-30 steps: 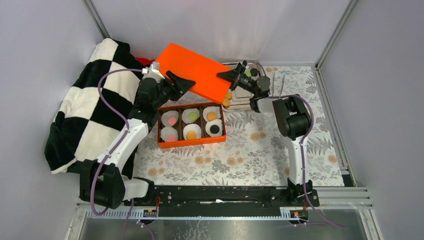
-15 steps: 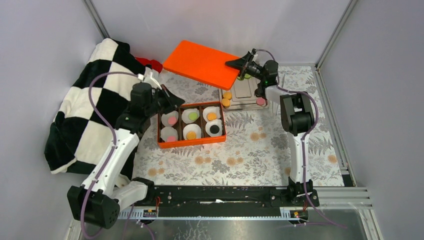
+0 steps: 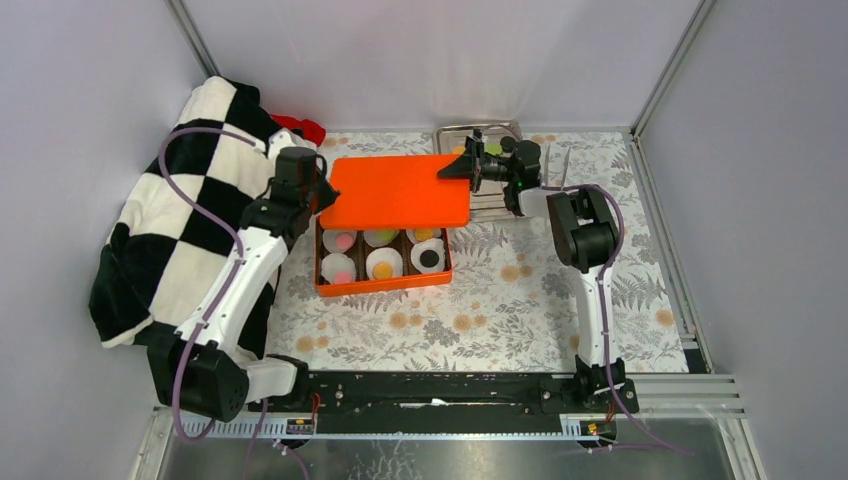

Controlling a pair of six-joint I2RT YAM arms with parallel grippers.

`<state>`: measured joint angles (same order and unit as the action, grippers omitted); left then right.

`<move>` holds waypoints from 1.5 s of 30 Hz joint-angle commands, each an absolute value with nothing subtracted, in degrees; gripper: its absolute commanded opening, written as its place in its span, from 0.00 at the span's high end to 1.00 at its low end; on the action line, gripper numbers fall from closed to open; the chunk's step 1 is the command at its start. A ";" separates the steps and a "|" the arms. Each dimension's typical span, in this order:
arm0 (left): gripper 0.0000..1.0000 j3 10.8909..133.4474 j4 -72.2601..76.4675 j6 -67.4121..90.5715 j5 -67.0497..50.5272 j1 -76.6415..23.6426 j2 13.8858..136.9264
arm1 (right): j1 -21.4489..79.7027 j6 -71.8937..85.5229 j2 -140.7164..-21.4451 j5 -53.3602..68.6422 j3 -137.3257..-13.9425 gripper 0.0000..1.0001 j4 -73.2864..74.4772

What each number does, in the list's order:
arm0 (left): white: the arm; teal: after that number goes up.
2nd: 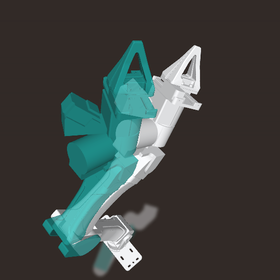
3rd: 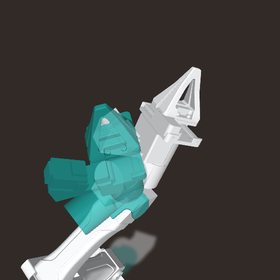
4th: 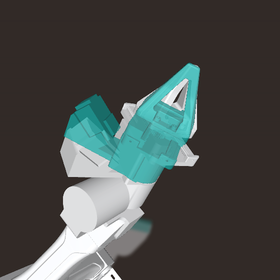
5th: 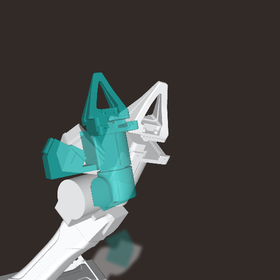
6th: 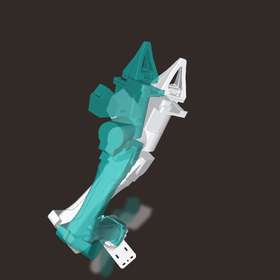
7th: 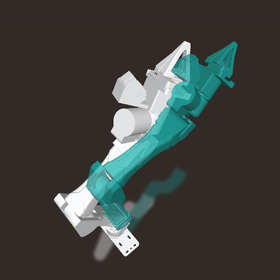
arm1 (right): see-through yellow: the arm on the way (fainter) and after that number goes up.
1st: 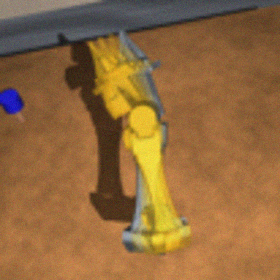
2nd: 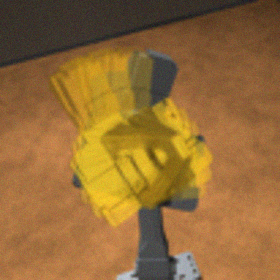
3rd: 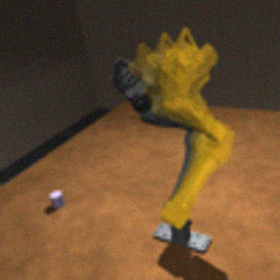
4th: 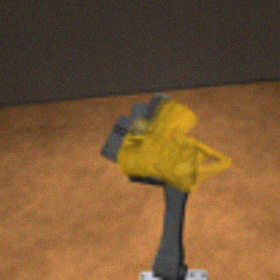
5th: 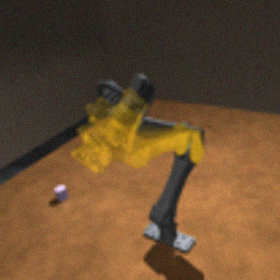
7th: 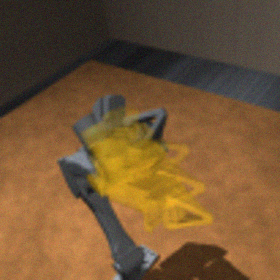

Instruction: Pack the cookies

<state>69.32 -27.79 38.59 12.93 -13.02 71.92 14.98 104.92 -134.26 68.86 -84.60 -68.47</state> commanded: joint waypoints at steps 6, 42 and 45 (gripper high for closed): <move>1.00 56.28 -25.01 41.65 19.76 -13.16 65.15 | 23.64 107.89 -137.24 77.96 -92.22 1.00 -78.34; 1.00 41.38 -14.46 42.80 19.64 -17.59 64.12 | 19.00 35.68 -130.02 58.48 -87.90 1.00 3.24; 1.00 38.83 -10.87 43.12 18.52 -18.52 65.18 | 18.87 35.35 -130.12 57.65 -87.28 1.00 3.35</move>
<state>41.93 -18.31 42.22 19.29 -17.26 63.79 19.40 38.35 -129.80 68.14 -89.41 -2.11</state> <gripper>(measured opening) 0.001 0.230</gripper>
